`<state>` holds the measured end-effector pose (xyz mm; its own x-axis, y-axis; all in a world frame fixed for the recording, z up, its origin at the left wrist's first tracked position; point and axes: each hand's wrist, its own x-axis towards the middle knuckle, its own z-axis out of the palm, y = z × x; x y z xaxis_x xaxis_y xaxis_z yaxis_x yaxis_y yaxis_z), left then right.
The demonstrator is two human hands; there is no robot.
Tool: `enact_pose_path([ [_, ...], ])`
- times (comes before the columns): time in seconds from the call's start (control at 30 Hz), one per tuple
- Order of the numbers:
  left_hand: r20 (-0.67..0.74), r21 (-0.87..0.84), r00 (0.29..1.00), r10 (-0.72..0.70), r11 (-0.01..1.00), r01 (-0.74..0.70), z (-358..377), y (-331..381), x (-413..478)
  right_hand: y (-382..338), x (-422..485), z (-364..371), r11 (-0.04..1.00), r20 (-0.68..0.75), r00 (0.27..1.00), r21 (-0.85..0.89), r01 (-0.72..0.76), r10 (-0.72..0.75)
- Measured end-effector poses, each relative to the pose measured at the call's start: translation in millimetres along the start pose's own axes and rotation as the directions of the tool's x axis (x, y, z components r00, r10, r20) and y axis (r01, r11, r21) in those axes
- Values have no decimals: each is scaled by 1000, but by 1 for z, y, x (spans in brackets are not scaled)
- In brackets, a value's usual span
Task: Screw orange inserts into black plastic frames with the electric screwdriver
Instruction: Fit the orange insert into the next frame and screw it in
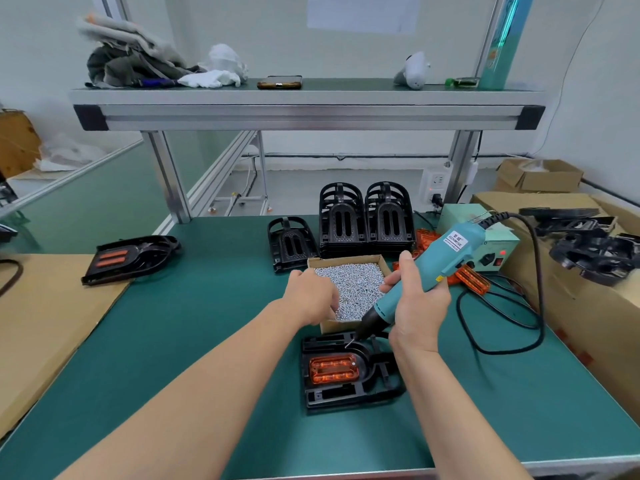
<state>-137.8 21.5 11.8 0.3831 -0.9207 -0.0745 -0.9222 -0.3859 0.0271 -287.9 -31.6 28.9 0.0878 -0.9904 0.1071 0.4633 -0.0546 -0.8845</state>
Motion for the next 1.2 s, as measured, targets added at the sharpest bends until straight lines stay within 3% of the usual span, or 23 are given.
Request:
enact_pose_path([
  [0.3, 76, -25, 997, 22, 999, -21, -1, 2, 6, -2, 4, -2, 1000, -8, 1000, 2, -9, 9],
  [0.47, 36, -87, 999, 30, 996, -27, 2, 1, 5, -2, 3, -3, 1000, 1, 1000, 11, -8, 8],
  [0.73, -138, -417, 987, -78, 909, 14, 15, -6, -9, -2, 9, -4, 1000, -18, 1000, 23, -5, 5],
  [0.9, -230, -702, 952, -200, 712, -20, 21, -6, -27, -2, 9, -2, 999, -28, 1000, 32, -12, 13],
  [1.03, -137, -921, 934, -331, 389, 3, 26, -7, -52, -3, 9, -2, 998, -46, 999, 51, -21, 23],
  [1.2, -26, -998, 946, -323, 70, -3, 33, -9, -86, -3, 6, 0, 996, -56, 996, 61, -63, 66],
])
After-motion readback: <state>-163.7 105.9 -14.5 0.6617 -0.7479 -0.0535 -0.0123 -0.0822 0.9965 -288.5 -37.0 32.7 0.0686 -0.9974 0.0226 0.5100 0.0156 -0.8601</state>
